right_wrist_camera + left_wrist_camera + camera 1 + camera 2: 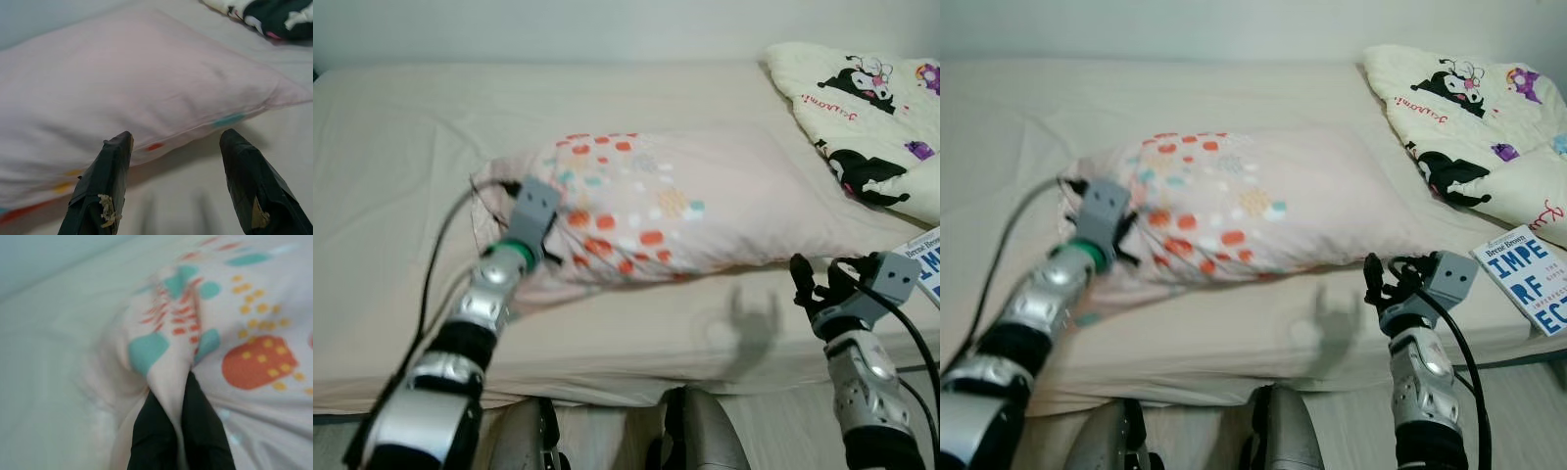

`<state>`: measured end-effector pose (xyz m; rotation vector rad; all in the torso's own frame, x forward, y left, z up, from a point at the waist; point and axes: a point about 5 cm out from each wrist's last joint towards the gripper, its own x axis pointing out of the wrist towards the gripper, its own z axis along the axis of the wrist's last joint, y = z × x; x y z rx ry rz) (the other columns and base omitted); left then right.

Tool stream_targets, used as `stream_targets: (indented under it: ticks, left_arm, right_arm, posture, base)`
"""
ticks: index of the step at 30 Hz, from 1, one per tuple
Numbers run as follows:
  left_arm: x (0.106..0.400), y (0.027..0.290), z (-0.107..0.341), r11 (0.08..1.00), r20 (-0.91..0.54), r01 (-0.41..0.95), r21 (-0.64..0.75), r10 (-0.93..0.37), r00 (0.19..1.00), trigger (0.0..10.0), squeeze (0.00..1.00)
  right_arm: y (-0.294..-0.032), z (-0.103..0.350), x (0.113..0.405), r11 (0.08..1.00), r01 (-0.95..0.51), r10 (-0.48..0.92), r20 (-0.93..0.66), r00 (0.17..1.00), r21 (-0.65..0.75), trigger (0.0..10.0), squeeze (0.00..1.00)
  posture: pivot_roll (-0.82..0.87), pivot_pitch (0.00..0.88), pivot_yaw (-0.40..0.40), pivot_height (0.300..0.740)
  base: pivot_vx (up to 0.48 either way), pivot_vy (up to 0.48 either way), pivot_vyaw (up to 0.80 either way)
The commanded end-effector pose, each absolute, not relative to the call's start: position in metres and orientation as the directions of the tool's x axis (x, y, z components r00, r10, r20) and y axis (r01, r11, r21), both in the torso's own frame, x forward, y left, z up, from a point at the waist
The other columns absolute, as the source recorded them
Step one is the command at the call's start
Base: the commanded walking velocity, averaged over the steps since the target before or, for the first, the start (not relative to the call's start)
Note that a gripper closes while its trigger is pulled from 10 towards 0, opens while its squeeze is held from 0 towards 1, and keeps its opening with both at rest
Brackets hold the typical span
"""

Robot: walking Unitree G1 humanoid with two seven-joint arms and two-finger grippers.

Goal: Clean up the room

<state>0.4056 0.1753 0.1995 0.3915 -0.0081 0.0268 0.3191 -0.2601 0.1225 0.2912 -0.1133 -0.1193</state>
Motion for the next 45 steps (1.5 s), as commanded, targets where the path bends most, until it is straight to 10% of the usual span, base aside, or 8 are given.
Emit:
stream_targets:
  ticks: [1,14,19,23,34,35,39,45]
  left_arm:
    - [0.407,0.199,0.203,0.919,-0.002,-0.174,0.354,0.187,0.982,10.0,0.0]
    - [0.391,0.281,0.319,0.545,0.423,-0.805,0.235,0.688,0.59,10.0,0.0]
    - [0.385,0.278,0.351,0.497,0.546,-0.853,0.16,0.676,0.496,10.0,0.0]
    - [0.357,0.27,0.43,0.318,0.785,-0.948,-0.027,0.594,0.177,10.0,0.0]
    - [0.311,0.28,0.49,0.038,0.851,-0.959,-0.279,0.474,-0.229,10.0,0.0]
    - [0.315,0.276,0.496,0.115,0.855,-0.963,-0.242,0.495,-0.156,10.0,0.0]
    - [0.388,0.218,0.446,0.864,0.603,-0.501,-0.054,0.428,0.673,10.0,0.0]
    - [0.405,0.159,0.398,0.986,0.553,-0.161,0.037,0.114,0.825,10.0,0.0]
  right_arm:
    - [-0.259,0.117,0.316,0.948,0.11,-0.139,0.076,0.987,0.3,10.0,0.0]
    - [-0.25,0.116,0.315,0.951,0.086,-0.115,0.08,0.99,0.298,10.0,0.0]
    - [-0.248,0.116,0.316,0.952,0.079,-0.107,0.08,0.991,0.296,10.0,0.0]
    - [-0.246,0.121,0.319,0.952,0.065,-0.097,0.094,0.991,0.298,10.0,0.0]
    - [-0.248,0.119,0.314,0.952,0.075,-0.106,0.091,0.99,0.297,10.0,0.0]
    - [-0.248,0.119,0.314,0.952,0.074,-0.106,0.094,0.99,0.296,10.0,0.0]
    - [-0.244,0.125,0.314,0.952,0.078,-0.123,0.134,0.983,0.297,10.0,0.0]
    - [-0.24,0.135,0.311,0.953,0.095,-0.154,0.191,0.969,0.286,10.0,0.0]
  posture:
    - [-0.09,0.179,-0.002,0.605]
    - [-0.1,0.173,-0.006,0.605]
    - [-0.09,0.169,-0.015,0.605]
    - [-0.1,0.164,-0.013,0.605]
    - [-0.11,0.161,-0.013,0.605]
    - [-0.11,0.153,-0.014,0.605]
    - [-0.11,0.151,-0.004,0.605]
    - [-0.11,0.158,0.0,0.605]
  base:
    - [0.0,0.0,0.0]
    - [0.0,0.0,0.0]
    - [0.0,0.0,0.0]
    - [0.0,0.0,0.0]
    - [0.0,0.0,0.0]
    - [0.0,0.0,0.0]
    - [0.0,0.0,0.0]
    - [0.0,0.0,0.0]
